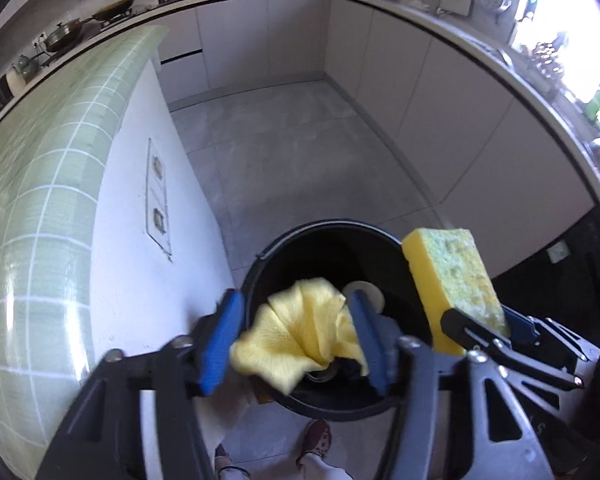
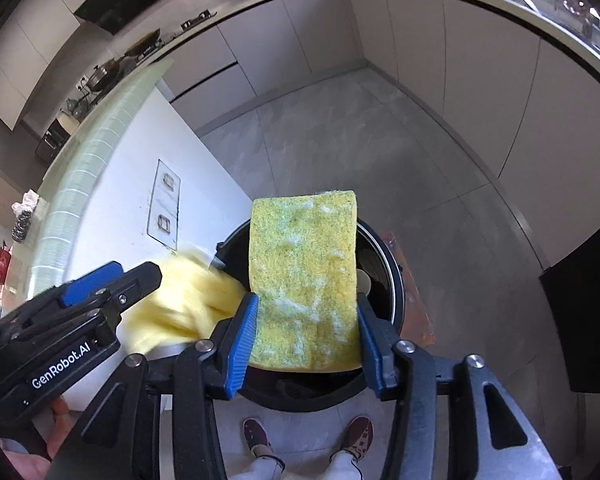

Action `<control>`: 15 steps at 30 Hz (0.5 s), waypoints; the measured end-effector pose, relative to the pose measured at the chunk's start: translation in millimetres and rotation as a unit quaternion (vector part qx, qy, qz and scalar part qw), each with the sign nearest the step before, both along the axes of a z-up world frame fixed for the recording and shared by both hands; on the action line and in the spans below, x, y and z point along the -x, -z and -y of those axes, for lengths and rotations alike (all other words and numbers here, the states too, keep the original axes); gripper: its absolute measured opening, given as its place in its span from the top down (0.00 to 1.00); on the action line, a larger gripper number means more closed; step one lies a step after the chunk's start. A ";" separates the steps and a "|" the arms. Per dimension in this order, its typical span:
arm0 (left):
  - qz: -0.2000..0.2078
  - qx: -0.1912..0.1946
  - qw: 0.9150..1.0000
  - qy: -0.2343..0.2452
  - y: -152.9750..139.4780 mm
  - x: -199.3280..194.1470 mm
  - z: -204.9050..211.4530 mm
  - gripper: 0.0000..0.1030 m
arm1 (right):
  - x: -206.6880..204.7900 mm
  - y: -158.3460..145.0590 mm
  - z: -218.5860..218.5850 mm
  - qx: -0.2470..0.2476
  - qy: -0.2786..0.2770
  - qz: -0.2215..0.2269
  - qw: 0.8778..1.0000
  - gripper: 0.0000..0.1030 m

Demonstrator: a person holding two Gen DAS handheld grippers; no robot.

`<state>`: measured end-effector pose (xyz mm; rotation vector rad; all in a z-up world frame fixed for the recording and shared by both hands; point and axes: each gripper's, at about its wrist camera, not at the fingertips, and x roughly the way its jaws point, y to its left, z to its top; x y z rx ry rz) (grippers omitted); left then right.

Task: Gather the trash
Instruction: 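Open both tools to drop the cloth and sponge into the bucket, then return both tools to the island toward the tissue and steel wool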

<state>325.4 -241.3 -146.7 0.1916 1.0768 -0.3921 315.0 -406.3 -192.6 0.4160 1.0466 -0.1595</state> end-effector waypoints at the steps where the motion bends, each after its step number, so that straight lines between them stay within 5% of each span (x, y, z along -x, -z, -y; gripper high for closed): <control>1: 0.003 -0.003 1.000 -0.007 -1.5 -1.9 0.8 0.36 | -3.8 4.3 1.1 -0.003 -0.006 -0.004 1.000 0.47; 7: 0.030 0.029 0.999 -0.031 -37.0 -0.7 -9.8 0.36 | -12.0 7.3 6.6 0.001 -0.004 -0.011 1.000 0.42; 15: 0.067 0.065 0.995 -0.033 -92.6 6.8 -52.4 0.35 | -9.5 -46.8 -11.4 0.018 0.007 0.042 0.999 0.42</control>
